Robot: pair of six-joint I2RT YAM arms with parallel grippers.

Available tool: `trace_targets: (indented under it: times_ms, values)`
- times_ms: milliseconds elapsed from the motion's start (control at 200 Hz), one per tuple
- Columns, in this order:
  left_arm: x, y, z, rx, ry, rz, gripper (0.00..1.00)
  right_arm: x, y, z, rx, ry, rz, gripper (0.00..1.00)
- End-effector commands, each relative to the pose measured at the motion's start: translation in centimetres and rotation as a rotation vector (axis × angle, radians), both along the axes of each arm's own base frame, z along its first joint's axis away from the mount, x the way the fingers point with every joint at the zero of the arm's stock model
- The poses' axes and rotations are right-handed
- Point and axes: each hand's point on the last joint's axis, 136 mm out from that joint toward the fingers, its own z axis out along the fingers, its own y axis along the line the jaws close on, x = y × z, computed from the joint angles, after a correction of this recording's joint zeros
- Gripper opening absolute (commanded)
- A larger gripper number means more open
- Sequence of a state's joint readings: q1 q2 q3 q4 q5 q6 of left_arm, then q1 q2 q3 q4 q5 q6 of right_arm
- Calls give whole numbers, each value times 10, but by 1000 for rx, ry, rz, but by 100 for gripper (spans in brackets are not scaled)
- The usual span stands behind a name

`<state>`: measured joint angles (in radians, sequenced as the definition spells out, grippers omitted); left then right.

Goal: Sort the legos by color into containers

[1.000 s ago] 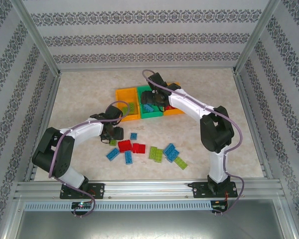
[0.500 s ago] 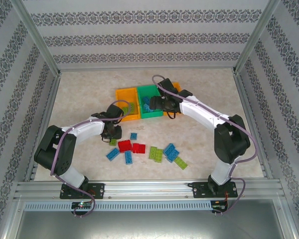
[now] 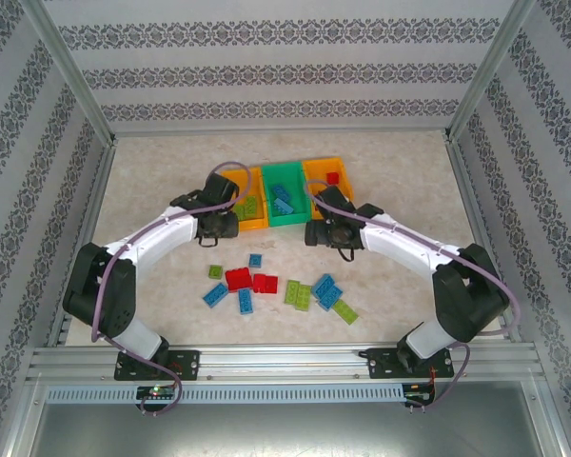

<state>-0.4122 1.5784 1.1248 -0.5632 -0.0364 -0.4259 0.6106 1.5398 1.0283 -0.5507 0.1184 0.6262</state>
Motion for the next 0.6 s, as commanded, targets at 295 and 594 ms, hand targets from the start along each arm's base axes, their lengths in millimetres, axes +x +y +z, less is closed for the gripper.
trace_targets:
  times_ms: [295,594]
  values:
    - [77,-16,17,70,-28,-23,35,-17,60,-7,115,17,-42,83]
    - [105,-6,4,31,-6,84,71,-18,129,-1,208,19,7,82]
